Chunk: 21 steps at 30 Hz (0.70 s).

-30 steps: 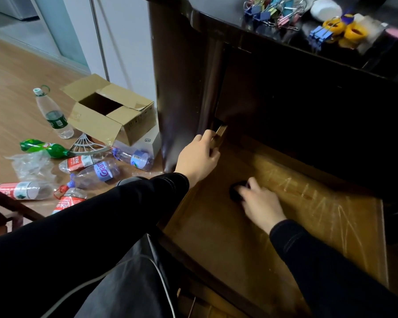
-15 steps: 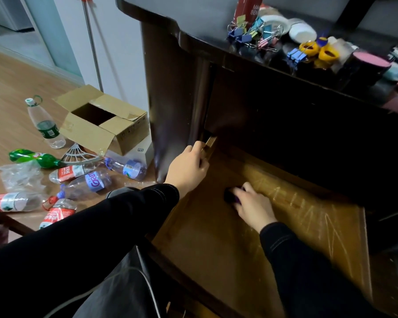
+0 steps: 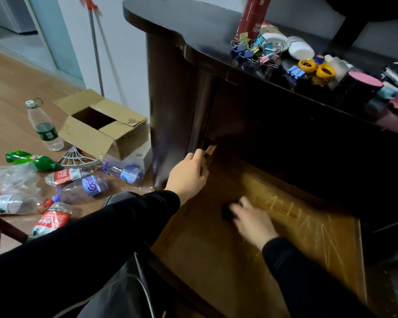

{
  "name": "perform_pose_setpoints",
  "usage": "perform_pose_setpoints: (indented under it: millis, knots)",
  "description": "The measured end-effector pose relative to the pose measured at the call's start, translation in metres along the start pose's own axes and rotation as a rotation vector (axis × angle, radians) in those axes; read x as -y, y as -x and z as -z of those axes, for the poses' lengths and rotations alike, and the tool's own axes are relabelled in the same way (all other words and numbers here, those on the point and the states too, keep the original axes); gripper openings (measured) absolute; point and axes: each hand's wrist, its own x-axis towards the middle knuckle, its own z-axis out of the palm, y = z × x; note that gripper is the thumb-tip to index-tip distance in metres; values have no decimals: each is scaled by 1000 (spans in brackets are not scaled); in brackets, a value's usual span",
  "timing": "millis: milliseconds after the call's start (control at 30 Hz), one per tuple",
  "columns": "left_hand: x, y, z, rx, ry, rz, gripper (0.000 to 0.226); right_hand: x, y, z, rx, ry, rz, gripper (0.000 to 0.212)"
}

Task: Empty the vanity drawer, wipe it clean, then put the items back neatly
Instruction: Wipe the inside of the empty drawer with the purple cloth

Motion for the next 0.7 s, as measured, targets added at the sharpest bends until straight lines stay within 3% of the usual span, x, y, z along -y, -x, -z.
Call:
perform_pose_setpoints:
  millis: [100,167,300,433,533,700]
  knots:
    - [1,-1,-1,-2,-16,-5,27,-14,-45,13,-29,6,-232,44]
    - [2,-2,-1,5,-18,-8,27,-9,-55,20,-12,20,-269,45]
    - [3,-2,0,16,-2,-2,29,15,-20,15,-14,41,-197,43]
    - [4,-2,-2,17,19,7,32,28,28,-6,56,29,33,50]
    - [6,-3,-4,21,40,9,33,7,25,-6,82,10,100,41]
    - [11,-6,-9,8,64,15,32,-39,-51,11,-77,45,-228,35]
